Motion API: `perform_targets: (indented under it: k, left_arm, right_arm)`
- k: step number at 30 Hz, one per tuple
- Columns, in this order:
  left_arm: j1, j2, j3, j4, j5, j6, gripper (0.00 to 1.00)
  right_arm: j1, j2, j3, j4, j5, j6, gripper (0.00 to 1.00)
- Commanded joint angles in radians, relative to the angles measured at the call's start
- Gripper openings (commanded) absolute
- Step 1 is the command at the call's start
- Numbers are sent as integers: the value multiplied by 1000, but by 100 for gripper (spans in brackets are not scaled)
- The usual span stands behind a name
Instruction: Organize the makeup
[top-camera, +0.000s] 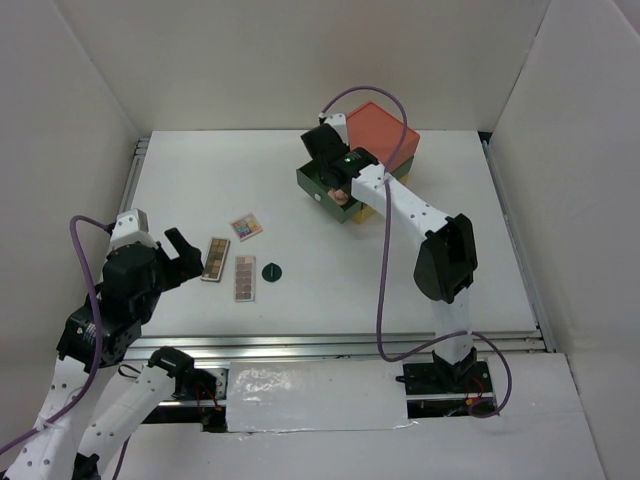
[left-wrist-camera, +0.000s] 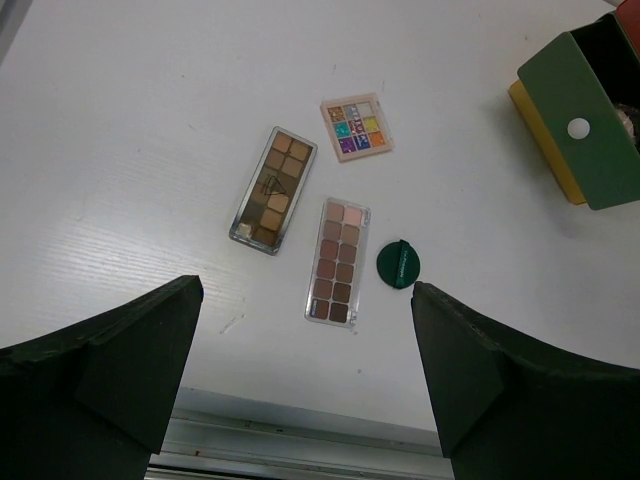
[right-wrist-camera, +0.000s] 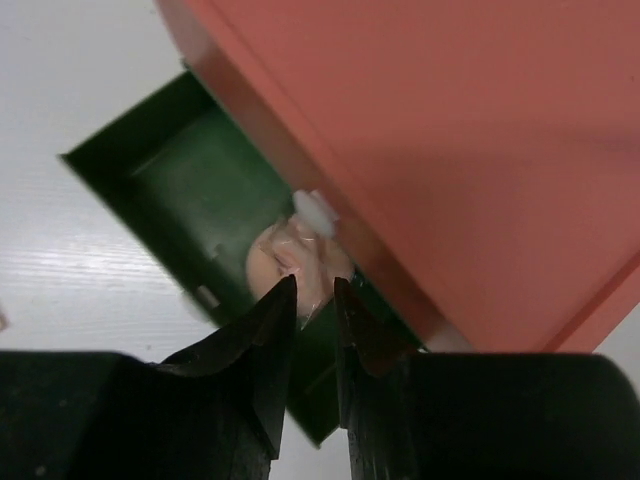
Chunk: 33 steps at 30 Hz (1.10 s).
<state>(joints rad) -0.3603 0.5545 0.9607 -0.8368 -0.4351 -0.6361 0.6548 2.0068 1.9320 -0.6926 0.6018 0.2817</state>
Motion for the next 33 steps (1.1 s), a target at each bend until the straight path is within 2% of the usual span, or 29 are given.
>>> perform_targets:
  k: [1,2,3,7,12,17,21,25,33]
  left_arm:
    - [4,-1,0,44,13,21,99]
    - [6,-1,0,44,15,23,99]
    - [4,-2,1,45,15,23,99]
    - [6,2,0,45,16,23,99]
    - [6,1,0,44,7,18,99]
    - [6,-4,1,35,-8,7,99]
    - [6,-13,1,34,-13,3,100]
    - [6,-13,1,34,-13,4,99]
    - [6,-22,0,36,-5,9,99]
  right_arm:
    - [6,36,62,-28,38,-38,34]
    - [6,44,83,-38,33,-41,46]
    - [6,56,93,-59,33,-38,63]
    - [23,5,72,-55,-16,-9,65]
    - [144,-164,-129,79,-121,14,69]
    - [250,-187,-278,143,-232,85,71]
    - [313,-120,-349,218,-325,126,72]
    - [368,7,-294,197,-358,148,73]
    - [379,105,-271,216,-387,185,70]
